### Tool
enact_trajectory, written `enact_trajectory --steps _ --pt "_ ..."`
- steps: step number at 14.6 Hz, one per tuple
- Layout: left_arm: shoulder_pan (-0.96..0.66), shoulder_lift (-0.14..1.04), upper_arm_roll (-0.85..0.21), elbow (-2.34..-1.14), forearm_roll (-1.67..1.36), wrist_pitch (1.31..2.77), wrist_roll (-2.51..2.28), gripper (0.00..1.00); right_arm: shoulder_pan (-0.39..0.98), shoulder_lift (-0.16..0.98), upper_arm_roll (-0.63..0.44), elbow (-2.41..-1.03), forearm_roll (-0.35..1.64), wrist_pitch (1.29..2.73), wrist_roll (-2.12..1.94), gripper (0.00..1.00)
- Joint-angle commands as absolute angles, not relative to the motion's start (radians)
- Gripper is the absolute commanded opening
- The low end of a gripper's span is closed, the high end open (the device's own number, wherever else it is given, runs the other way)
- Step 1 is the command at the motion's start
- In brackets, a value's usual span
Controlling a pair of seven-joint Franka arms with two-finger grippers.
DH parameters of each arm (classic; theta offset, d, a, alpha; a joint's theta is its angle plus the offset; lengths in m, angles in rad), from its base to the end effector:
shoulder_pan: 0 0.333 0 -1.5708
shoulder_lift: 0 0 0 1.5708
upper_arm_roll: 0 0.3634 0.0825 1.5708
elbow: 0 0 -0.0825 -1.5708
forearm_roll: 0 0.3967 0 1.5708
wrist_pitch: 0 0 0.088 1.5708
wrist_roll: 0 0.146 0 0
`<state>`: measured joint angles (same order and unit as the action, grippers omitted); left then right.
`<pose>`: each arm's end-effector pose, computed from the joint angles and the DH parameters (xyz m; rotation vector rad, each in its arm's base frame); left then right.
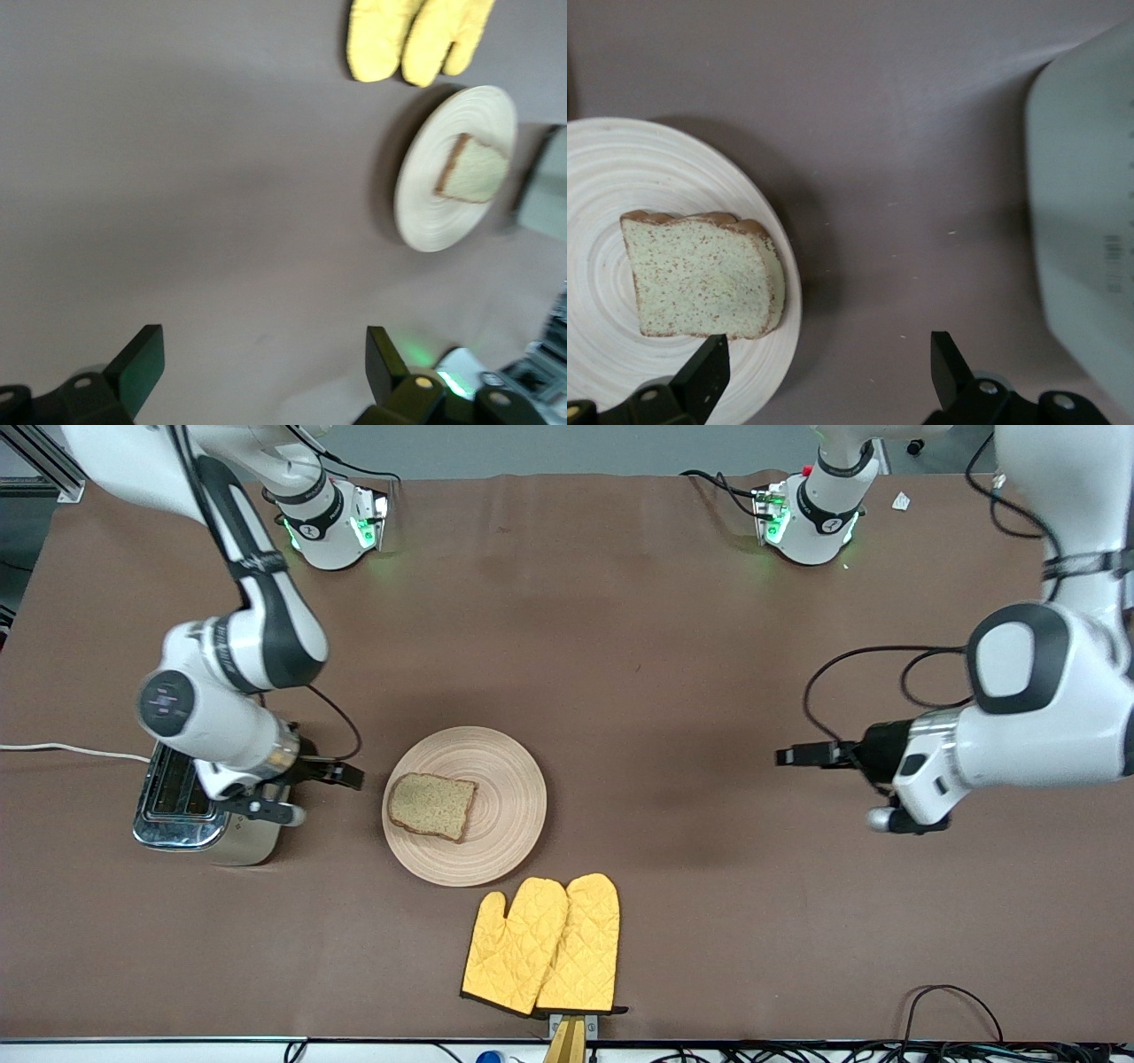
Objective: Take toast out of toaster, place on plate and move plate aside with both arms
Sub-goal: 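Release the bread with the right gripper while the left gripper approaches the plate, then grip the wooden plate rim with the left gripper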
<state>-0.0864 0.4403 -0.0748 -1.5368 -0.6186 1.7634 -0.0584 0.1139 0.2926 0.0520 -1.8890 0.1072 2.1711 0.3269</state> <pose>0.6717 -0.1761 0.4088 2.5183 0.1141 -0.3578 0.6330 0.1120 0.3510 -3.0245 0.3405 0.0538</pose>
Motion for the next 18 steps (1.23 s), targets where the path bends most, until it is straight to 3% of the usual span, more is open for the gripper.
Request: enact_trajectory --steps 1,7,13,18 --pt "-0.139 0.544 -0.074 -1.52 -0.742 1.833 -0.071 1.0 0.039 0.204 0.067 -1.901 0.086 2.122 0.229 1.0" --pt "-0.279 0.747 -0.136 -1.483 -0.984 2.095 0.119 1.0 -0.141 0.019 0.066 -1.837 0.081 1.863 -0.047 1.0" --pt "-0.448 0.926 -0.146 -1.366 -1.198 2.359 0.149 1.0 -0.207 0.002 0.066 -1.609 0.022 1.583 -0.129 1.0" --pt "-0.479 1.025 -0.16 -1.267 -1.265 2.396 0.179 1.0 -0.184 0.005 0.077 -1.542 0.025 1.519 -0.095 1.0"
